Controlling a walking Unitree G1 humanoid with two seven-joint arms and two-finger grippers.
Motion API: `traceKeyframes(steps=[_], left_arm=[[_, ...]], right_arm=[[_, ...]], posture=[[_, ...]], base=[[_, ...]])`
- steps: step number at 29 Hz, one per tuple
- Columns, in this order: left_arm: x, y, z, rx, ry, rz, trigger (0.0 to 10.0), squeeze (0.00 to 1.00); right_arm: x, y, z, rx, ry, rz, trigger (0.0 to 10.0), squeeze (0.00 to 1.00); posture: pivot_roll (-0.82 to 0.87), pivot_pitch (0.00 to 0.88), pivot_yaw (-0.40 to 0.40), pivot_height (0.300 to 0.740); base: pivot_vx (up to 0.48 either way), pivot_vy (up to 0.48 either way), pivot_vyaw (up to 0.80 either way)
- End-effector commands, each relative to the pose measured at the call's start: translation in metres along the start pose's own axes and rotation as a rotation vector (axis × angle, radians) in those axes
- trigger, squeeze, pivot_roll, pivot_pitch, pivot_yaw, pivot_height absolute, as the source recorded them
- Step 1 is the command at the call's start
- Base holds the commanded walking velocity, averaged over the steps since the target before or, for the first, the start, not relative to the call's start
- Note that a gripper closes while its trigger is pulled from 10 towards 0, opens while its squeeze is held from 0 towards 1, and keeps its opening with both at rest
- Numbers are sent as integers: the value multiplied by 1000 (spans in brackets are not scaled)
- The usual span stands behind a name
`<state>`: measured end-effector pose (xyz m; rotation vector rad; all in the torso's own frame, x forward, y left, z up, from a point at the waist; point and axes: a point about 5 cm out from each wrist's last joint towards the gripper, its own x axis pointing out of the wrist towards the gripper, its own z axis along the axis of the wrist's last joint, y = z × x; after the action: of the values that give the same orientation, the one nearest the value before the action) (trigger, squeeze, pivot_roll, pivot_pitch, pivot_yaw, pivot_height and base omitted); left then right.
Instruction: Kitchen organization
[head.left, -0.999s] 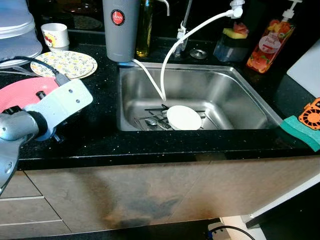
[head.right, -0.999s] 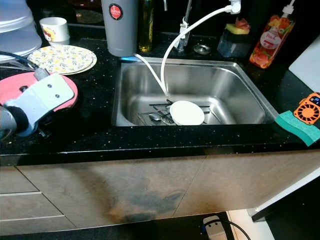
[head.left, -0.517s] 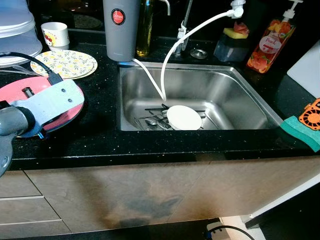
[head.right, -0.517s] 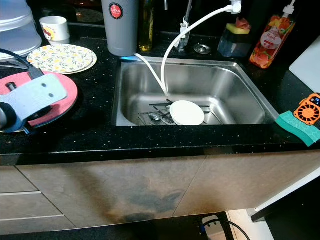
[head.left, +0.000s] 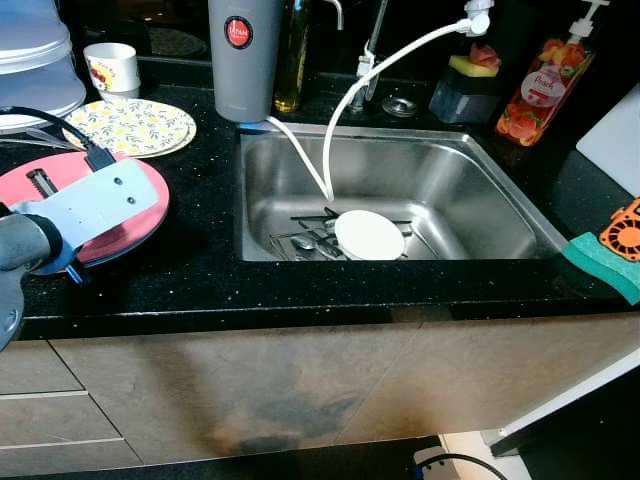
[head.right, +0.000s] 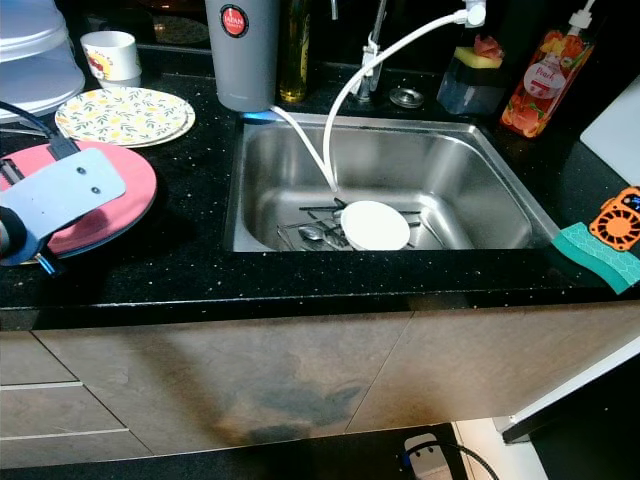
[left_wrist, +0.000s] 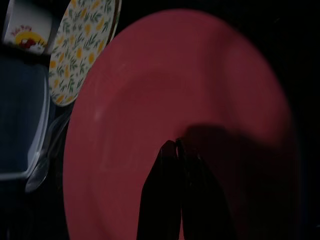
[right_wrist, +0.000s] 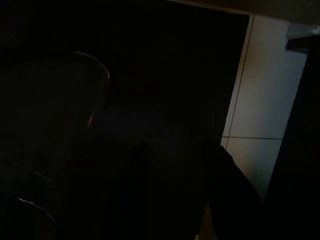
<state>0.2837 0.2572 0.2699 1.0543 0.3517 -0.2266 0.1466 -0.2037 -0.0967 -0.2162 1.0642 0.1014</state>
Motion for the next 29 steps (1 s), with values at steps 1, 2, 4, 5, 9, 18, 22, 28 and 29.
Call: traceKeyframes(steps=[1, 2, 4, 5, 9, 18, 22, 28, 29], left_arm=[[-1, -2, 15, 4, -86, -8, 10000, 0], [-1, -1, 18, 0, -99, 2, 10000, 0], [-1, 0, 20, -1, -105, 7, 10000, 0], [-1, -1, 24, 7, -133, 6, 10000, 0], [1, -8, 35, 11, -194, -13, 10000, 702], [4, -17, 36, -62, -169, -67, 10000, 0], [3, -21, 33, -49, -152, -97, 10000, 0], [3, -24, 27, -44, -119, -102, 10000, 0], [3, -24, 27, -45, -117, -103, 10000, 0]], right_arm=[[-1, -1, -7, -5, 27, -2, 10000, 0], [-1, -2, -5, -4, 25, -3, 10000, 0], [-1, -2, -5, -4, 24, -4, 10000, 0], [-1, -2, -5, -5, 24, -4, 10000, 0], [-1, -2, -4, -6, 22, -3, 10000, 0], [0, -2, -3, -6, 19, -1, 10000, 0], [0, -1, -3, -5, 18, -1, 10000, 0], [0, -1, -2, -7, 16, 3, 10000, 0], [0, -1, -2, -7, 15, 3, 10000, 0]], posture=[[194, 48, -111, 740], [194, 48, -111, 740], [194, 48, -111, 740], [194, 40, -111, 740], [193, 35, -109, 740], [193, 31, -107, 740], [193, 31, -107, 740], [195, 32, -107, 740], [195, 32, -107, 740]], base=[[0, 0, 0], [0, 0, 0], [0, 0, 0], [0, 0, 0], [0, 0, 0], [0, 0, 0], [0, 0, 0], [0, 0, 0], [0, 0, 0]])
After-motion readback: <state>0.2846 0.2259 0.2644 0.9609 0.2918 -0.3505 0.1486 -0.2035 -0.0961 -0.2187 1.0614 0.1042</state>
